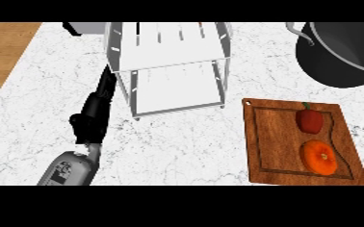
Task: Pick the squash from the cutting board and place it in the tiered basket
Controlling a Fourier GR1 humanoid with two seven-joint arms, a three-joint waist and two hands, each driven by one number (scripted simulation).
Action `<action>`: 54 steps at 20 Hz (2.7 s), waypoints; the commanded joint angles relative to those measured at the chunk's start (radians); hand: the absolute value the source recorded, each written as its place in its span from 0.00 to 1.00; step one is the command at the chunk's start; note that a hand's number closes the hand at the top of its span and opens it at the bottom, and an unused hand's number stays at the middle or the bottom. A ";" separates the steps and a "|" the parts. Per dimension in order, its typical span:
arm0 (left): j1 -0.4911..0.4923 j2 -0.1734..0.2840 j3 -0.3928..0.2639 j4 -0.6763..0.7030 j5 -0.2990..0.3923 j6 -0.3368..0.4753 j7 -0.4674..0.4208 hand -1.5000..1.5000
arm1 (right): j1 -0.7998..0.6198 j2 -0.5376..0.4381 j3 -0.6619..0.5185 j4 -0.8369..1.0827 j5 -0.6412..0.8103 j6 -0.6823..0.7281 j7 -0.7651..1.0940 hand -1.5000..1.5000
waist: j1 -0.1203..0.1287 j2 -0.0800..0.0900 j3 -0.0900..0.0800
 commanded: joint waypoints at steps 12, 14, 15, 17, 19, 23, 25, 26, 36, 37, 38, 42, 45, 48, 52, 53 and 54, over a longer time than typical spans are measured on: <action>-0.036 -0.012 0.002 0.011 -0.010 -0.007 0.027 0.50 | -0.037 0.017 0.073 -0.140 0.207 0.097 -0.210 0.00 | 0.013 0.004 0.000; -0.014 0.011 0.021 0.009 -0.011 -0.010 -0.007 0.50 | 0.005 0.043 0.063 -0.168 0.230 0.055 -0.226 0.00 | 0.005 0.002 0.004; -0.001 -0.012 -0.004 0.009 -0.019 -0.003 -0.006 0.50 | 0.010 0.043 0.084 -0.163 0.273 0.038 -0.214 0.00 | 0.016 0.006 0.004; 0.001 -0.010 -0.006 -0.009 -0.015 -0.009 -0.001 0.50 | 0.008 0.022 0.088 -0.129 0.314 0.025 -0.225 0.00 | 0.021 0.007 0.002; -0.009 0.003 0.005 -0.010 -0.010 -0.020 0.005 0.50 | 0.023 0.015 0.099 -0.115 0.341 0.006 -0.237 0.00 | 0.019 0.008 0.003; 0.009 -0.003 -0.004 -0.017 -0.004 -0.028 0.014 0.50 | 0.045 0.003 0.157 -0.091 0.407 -0.044 -0.264 0.00 | 0.030 0.009 0.003; -0.006 -0.002 0.012 -0.001 -0.011 -0.019 -0.003 0.50 | 0.079 -0.012 0.200 -0.089 0.437 -0.053 -0.283 0.00 | 0.019 0.009 0.002; -0.013 -0.026 -0.013 -0.011 -0.026 -0.002 0.018 0.50 | 0.052 -0.025 0.206 -0.052 0.456 -0.077 -0.303 0.00 | 0.029 0.009 0.002; -0.009 -0.025 0.001 0.013 -0.017 -0.022 -0.012 0.50 | 0.123 -0.103 0.386 0.010 0.643 -0.287 -0.510 0.00 | 0.018 0.007 0.001; -0.004 -0.004 0.009 0.015 -0.021 -0.030 -0.009 0.50 | 0.131 -0.121 0.388 0.035 0.662 -0.319 -0.549 0.00 | 0.015 0.005 0.000; -0.012 -0.032 0.002 0.011 -0.024 -0.009 -0.003 0.50 | 0.145 -0.139 0.431 0.063 0.708 -0.345 -0.558 0.00 | 0.020 0.007 0.000; -0.034 0.003 0.027 0.015 -0.012 -0.040 0.020 0.50 | 0.184 -0.197 0.518 0.150 0.830 -0.521 -0.719 0.00 | 0.010 0.003 -0.003; 0.019 -0.001 0.017 -0.015 -0.034 -0.011 0.012 0.50 | 0.278 -0.247 0.557 0.240 0.912 -0.685 -0.872 0.00 | -0.009 -0.007 -0.004; 0.026 -0.010 0.016 -0.009 -0.028 -0.025 0.003 0.50 | 0.243 -0.258 0.612 0.440 1.001 -0.859 -0.998 0.00 | 0.003 -0.004 -0.007; 0.062 -0.034 -0.023 -0.053 -0.061 -0.014 0.027 0.50 | 0.127 -0.172 0.734 0.608 1.097 -0.950 -1.019 0.00 | 0.008 -0.007 -0.010; 0.058 -0.015 0.007 -0.035 -0.051 -0.029 -0.010 0.50 | 0.128 -0.207 0.712 0.690 1.103 -0.996 -1.102 0.00 | 0.006 -0.006 -0.010; 0.027 -0.007 0.033 -0.041 -0.039 -0.043 0.027 0.50 | 0.085 -0.163 0.733 0.722 1.120 -0.999 -1.090 0.00 | -0.001 -0.007 -0.011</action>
